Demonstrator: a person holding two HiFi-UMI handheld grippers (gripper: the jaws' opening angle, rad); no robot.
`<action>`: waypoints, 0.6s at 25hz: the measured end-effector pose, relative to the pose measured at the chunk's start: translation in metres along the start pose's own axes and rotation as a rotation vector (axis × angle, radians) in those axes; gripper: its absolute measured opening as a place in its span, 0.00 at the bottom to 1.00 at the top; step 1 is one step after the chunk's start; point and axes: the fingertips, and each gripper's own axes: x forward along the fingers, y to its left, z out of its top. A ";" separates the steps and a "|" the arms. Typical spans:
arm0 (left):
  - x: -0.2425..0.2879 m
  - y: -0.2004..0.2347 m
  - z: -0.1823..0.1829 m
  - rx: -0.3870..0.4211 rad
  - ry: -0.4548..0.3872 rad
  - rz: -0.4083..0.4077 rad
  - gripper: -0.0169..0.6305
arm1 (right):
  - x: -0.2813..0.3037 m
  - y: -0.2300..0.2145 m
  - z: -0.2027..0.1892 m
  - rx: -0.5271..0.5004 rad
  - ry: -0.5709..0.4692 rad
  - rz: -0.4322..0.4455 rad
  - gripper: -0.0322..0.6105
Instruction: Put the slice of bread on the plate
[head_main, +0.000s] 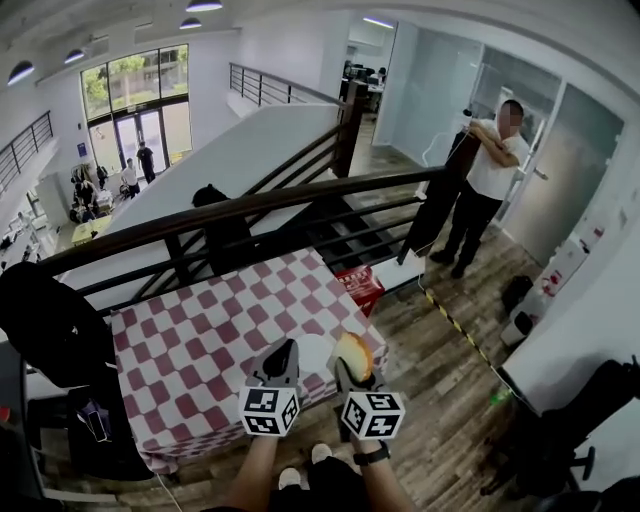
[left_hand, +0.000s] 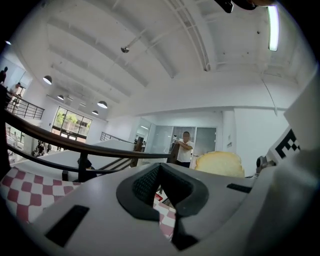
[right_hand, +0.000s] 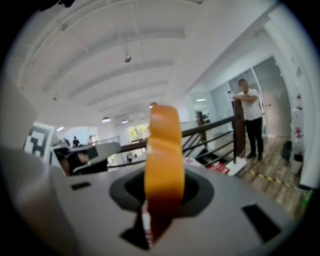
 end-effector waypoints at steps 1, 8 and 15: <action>0.006 -0.001 -0.004 0.002 0.009 -0.004 0.05 | 0.005 -0.003 -0.001 -0.002 0.008 -0.002 0.21; 0.053 0.005 -0.027 0.075 0.093 0.012 0.05 | 0.062 -0.024 -0.001 -0.014 0.052 0.030 0.21; 0.087 0.037 -0.052 0.064 0.166 0.090 0.05 | 0.115 -0.041 -0.017 -0.010 0.142 0.077 0.21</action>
